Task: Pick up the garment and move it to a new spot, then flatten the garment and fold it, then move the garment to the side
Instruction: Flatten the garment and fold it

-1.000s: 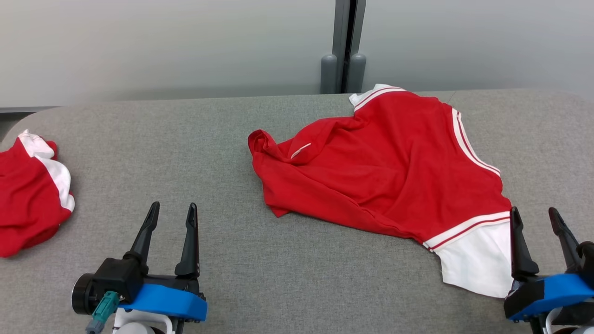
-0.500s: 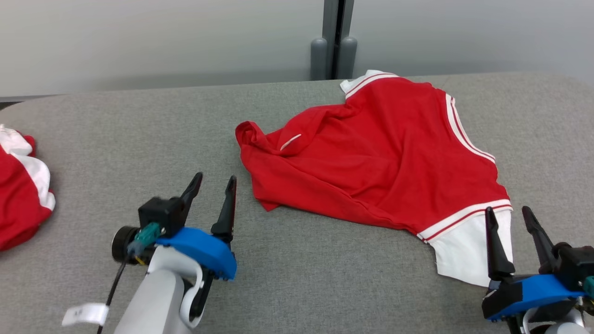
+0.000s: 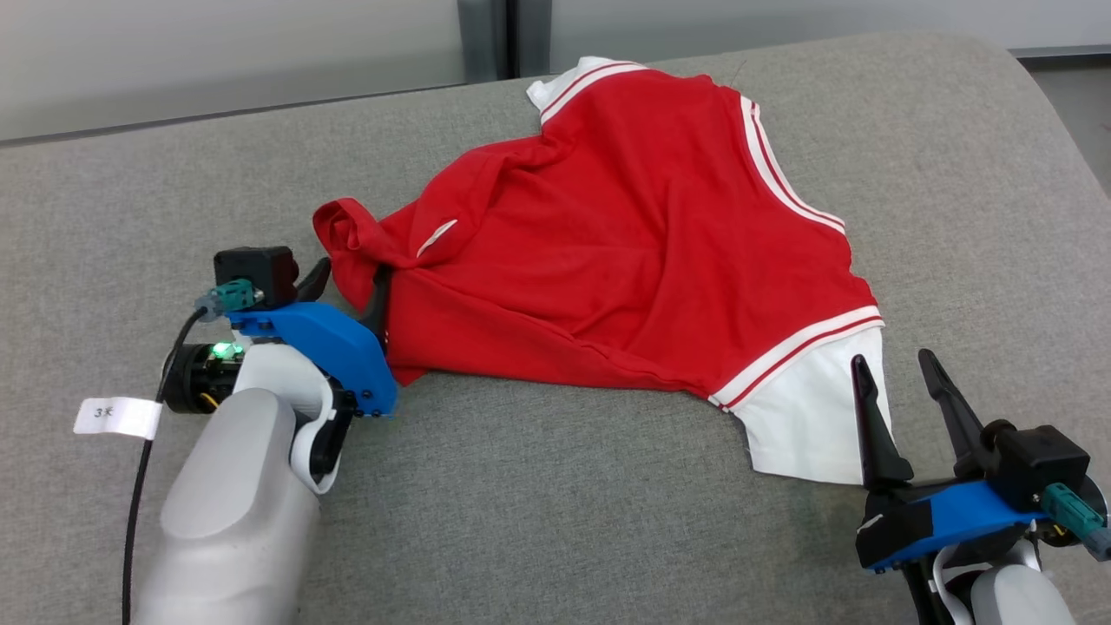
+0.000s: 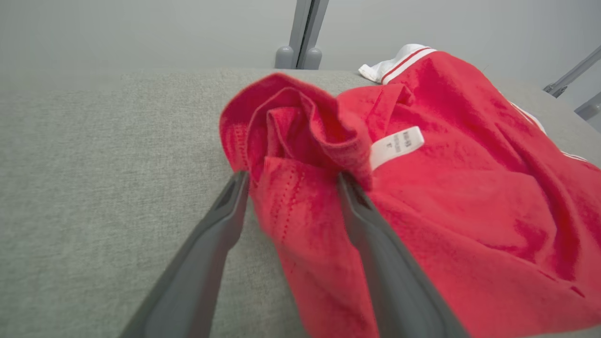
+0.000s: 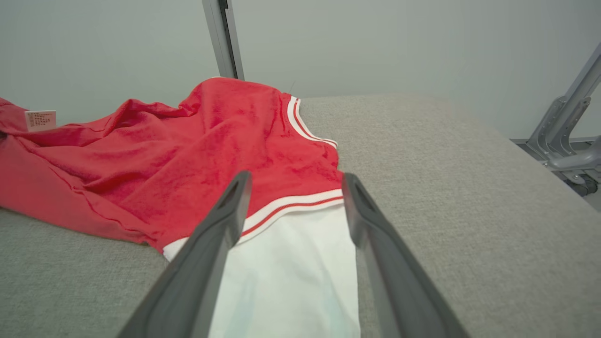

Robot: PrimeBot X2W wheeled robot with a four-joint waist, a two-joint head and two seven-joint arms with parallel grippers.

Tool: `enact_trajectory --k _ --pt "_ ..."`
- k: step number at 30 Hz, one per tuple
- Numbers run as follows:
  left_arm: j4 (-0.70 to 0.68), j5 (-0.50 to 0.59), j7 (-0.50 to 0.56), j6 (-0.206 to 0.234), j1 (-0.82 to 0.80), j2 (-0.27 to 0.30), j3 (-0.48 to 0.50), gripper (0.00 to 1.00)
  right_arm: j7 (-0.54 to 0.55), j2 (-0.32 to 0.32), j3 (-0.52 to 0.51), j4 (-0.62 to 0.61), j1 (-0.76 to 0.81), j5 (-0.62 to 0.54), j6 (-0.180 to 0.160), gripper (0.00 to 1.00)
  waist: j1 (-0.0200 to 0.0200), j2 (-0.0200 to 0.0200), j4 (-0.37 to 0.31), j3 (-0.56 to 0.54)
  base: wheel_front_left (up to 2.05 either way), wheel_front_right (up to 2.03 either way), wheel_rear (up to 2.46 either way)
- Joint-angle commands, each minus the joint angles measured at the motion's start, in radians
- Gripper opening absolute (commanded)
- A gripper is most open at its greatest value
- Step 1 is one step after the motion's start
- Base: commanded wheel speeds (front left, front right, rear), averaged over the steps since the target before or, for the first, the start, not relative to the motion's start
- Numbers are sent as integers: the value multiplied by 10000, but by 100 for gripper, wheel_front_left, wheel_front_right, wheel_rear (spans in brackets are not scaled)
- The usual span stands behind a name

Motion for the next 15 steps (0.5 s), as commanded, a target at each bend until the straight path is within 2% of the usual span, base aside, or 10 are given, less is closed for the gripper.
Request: enact_trajectory --k 1,5,6,7,11,15 --pt "109 -90 -31 12 -203 42 92 100 -69 -9 2 41 -177 45 1 100 -2 0 -35 35 0 0 0" --pt "635 -456 290 -29 -474 0 125 100 -169 -11 -18 162 -220 78 1 100 -2 0 -149 102 0 0 0" --pt "699 -518 361 -48 -543 -12 52 29 -185 -11 -24 179 -253 97 1 100 -2 0 -160 108 0 0 0" --pt "717 -571 367 -63 -609 -17 -26 0 -196 -9 -25 186 -276 99 1 100 -2 0 -156 108 0 0 0" --pt "466 -841 212 -81 -461 -68 -596 0 -227 -10 -116 230 -257 99 1 100 -2 0 -6 31 0 0 0" --pt "-531 -1340 -364 -65 204 126 -1496 0 -200 -9 -242 256 -129 116 1 100 -2 0 265 -175 0 0 0"
